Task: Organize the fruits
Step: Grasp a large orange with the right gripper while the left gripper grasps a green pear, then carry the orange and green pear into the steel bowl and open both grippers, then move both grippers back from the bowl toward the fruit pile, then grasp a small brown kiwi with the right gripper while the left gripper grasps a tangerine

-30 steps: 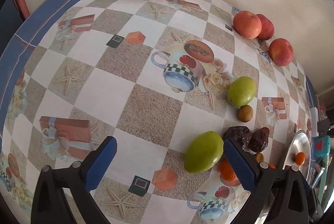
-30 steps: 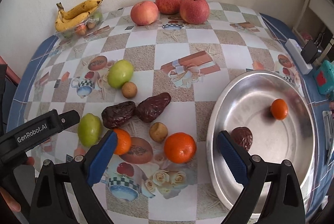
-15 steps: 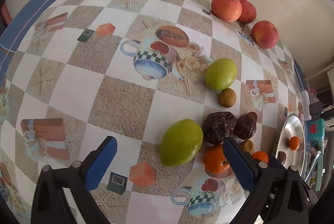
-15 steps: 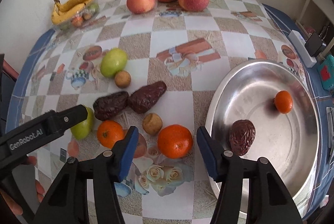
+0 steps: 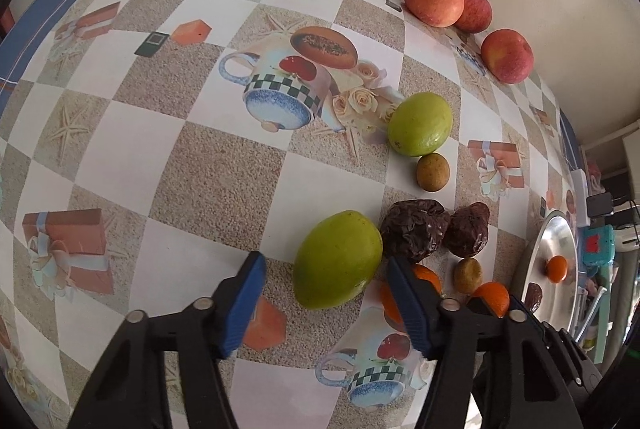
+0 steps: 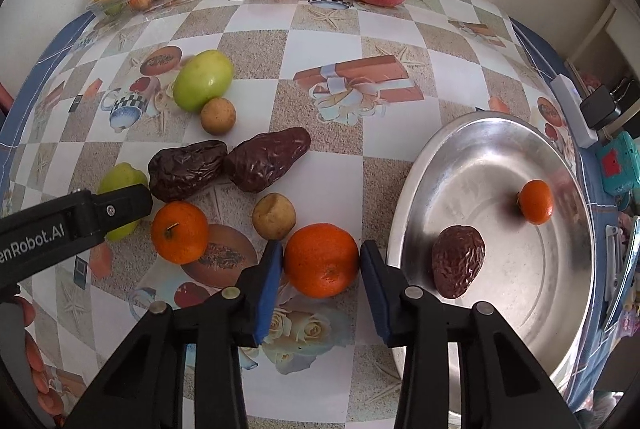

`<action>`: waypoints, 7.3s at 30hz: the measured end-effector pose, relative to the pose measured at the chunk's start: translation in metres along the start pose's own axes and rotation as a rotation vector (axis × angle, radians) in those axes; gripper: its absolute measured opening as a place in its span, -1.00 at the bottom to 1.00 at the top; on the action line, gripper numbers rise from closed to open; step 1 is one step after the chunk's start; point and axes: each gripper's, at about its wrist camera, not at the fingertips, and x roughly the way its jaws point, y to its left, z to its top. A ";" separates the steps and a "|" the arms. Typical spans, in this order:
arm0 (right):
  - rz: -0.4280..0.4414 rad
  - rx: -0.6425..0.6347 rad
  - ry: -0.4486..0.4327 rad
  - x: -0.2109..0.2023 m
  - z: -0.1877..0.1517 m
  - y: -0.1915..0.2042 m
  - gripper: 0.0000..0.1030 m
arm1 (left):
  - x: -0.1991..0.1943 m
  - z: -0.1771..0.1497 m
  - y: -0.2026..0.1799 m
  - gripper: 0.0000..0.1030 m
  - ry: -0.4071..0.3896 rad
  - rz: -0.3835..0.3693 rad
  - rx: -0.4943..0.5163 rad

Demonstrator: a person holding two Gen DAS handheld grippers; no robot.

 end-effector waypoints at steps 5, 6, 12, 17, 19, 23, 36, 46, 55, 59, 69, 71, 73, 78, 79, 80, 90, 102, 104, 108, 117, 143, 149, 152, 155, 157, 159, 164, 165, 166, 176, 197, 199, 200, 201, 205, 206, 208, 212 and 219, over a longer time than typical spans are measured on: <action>0.003 0.003 0.001 0.000 0.000 0.000 -0.21 | -0.001 -0.001 0.000 -0.09 0.006 -0.028 -0.002; 0.006 0.008 0.002 0.000 -0.001 0.000 -0.21 | -0.001 -0.001 -0.001 -0.09 0.003 -0.020 0.004; 0.141 0.077 0.000 -0.005 0.000 -0.006 -0.22 | -0.006 0.001 0.000 -0.09 -0.016 -0.021 -0.003; 0.168 0.080 -0.054 -0.021 0.003 -0.004 -0.22 | -0.021 0.002 0.001 -0.09 -0.062 -0.048 -0.010; 0.176 0.086 -0.072 -0.027 0.003 -0.004 -0.22 | -0.027 0.003 0.000 -0.09 -0.080 -0.059 -0.011; 0.186 0.100 -0.105 -0.037 0.004 -0.009 -0.22 | -0.038 0.003 -0.005 -0.09 -0.112 -0.076 0.000; 0.192 0.153 -0.131 -0.043 0.001 -0.025 -0.22 | -0.037 -0.005 -0.026 -0.09 -0.125 -0.076 0.065; 0.159 0.303 -0.140 -0.044 -0.006 -0.077 -0.22 | -0.034 -0.021 -0.065 -0.09 -0.137 -0.106 0.187; 0.035 0.519 -0.169 -0.052 -0.025 -0.149 -0.22 | -0.021 -0.058 -0.130 -0.09 -0.109 -0.189 0.393; 0.004 0.587 -0.190 -0.057 -0.033 -0.172 -0.22 | -0.019 -0.077 -0.158 -0.09 -0.099 -0.234 0.493; 0.004 0.605 -0.192 -0.059 -0.036 -0.177 -0.22 | -0.016 -0.095 -0.182 -0.09 -0.097 -0.281 0.599; 0.005 0.598 -0.183 -0.057 -0.036 -0.176 -0.20 | -0.015 -0.096 -0.181 -0.07 -0.091 -0.281 0.597; 0.005 0.589 -0.177 -0.056 -0.035 -0.174 -0.20 | -0.016 -0.095 -0.181 -0.07 -0.092 -0.293 0.595; 0.003 0.575 -0.175 -0.056 -0.034 -0.172 -0.20 | -0.018 -0.095 -0.182 -0.03 -0.102 -0.290 0.605; 0.001 0.573 -0.178 -0.056 -0.034 -0.171 -0.20 | -0.018 -0.095 -0.181 -0.03 -0.098 -0.289 0.602; 0.000 0.573 -0.178 -0.056 -0.034 -0.171 -0.20 | -0.017 -0.094 -0.181 -0.03 -0.096 -0.288 0.597; 0.007 0.553 -0.162 -0.053 -0.032 -0.166 -0.20 | -0.016 -0.084 -0.169 0.02 -0.090 -0.264 0.536; 0.014 0.538 -0.158 -0.051 -0.030 -0.162 -0.21 | -0.020 -0.063 -0.145 0.02 -0.095 -0.232 0.427; 0.015 0.528 -0.155 -0.050 -0.030 -0.160 -0.21 | -0.022 -0.057 -0.138 0.02 -0.102 -0.213 0.400; 0.015 0.497 -0.151 -0.049 -0.027 -0.153 -0.21 | -0.026 -0.045 -0.121 0.02 -0.118 -0.148 0.342; 0.048 0.408 -0.175 -0.054 -0.019 -0.131 -0.21 | -0.043 -0.018 -0.071 0.02 -0.158 -0.035 0.197; 0.051 0.349 -0.172 -0.051 -0.013 -0.111 0.25 | -0.043 -0.005 -0.031 1.00 -0.137 0.034 0.084; 0.016 0.334 -0.144 -0.044 -0.013 -0.110 0.61 | -0.029 -0.008 -0.029 1.00 -0.101 0.077 0.077; 0.001 0.321 -0.144 -0.042 -0.014 -0.108 0.77 | -0.027 -0.008 -0.029 1.00 -0.107 0.093 0.084; -0.022 0.300 -0.140 -0.040 -0.014 -0.106 0.95 | -0.027 -0.007 -0.029 1.00 -0.113 0.106 0.088; -0.037 0.287 -0.144 -0.039 -0.014 -0.105 0.95 | -0.027 -0.006 -0.029 1.00 -0.118 0.112 0.091; -0.034 0.284 -0.149 -0.039 -0.014 -0.104 0.95 | -0.028 -0.006 -0.029 1.00 -0.122 0.117 0.093; -0.029 0.290 -0.168 -0.041 -0.013 -0.103 0.95 | -0.030 -0.005 -0.029 1.00 -0.126 0.121 0.092; -0.027 0.293 -0.170 -0.041 -0.013 -0.103 0.95 | -0.031 -0.005 -0.029 1.00 -0.131 0.127 0.095; -0.021 0.298 -0.173 -0.042 -0.013 -0.103 0.95 | -0.032 -0.004 -0.029 1.00 -0.138 0.134 0.100; 0.098 0.302 -0.255 -0.066 0.004 -0.082 0.95 | -0.057 0.014 -0.014 1.00 -0.232 0.169 0.079; 0.197 0.121 -0.259 -0.052 0.038 -0.014 0.94 | -0.064 0.036 0.017 1.00 -0.266 0.006 -0.061; 0.190 0.111 -0.232 -0.045 0.036 -0.012 0.86 | -0.057 0.033 0.011 1.00 -0.222 -0.002 -0.043; 0.195 0.112 -0.223 -0.042 0.036 -0.013 0.70 | -0.055 0.031 0.010 1.00 -0.215 -0.004 -0.045; 0.197 0.115 -0.217 -0.041 0.034 -0.013 0.61 | -0.054 0.029 0.008 1.00 -0.213 -0.014 -0.043; 0.201 0.116 -0.212 -0.042 0.032 -0.014 0.46 | -0.055 0.025 -0.003 0.97 -0.213 -0.024 -0.005; 0.201 0.112 -0.217 -0.044 0.033 -0.014 0.41 | -0.055 0.024 -0.006 0.96 -0.210 -0.034 0.003; 0.199 0.106 -0.223 -0.046 0.032 -0.014 0.29 | -0.051 0.023 -0.009 0.91 -0.188 -0.058 0.012; 0.201 0.104 -0.169 -0.035 0.031 -0.013 0.21 | -0.037 0.019 -0.016 0.86 -0.118 -0.075 0.020; 0.215 0.131 -0.024 0.002 0.021 -0.016 0.03 | -0.006 0.006 -0.022 0.77 0.005 -0.101 0.003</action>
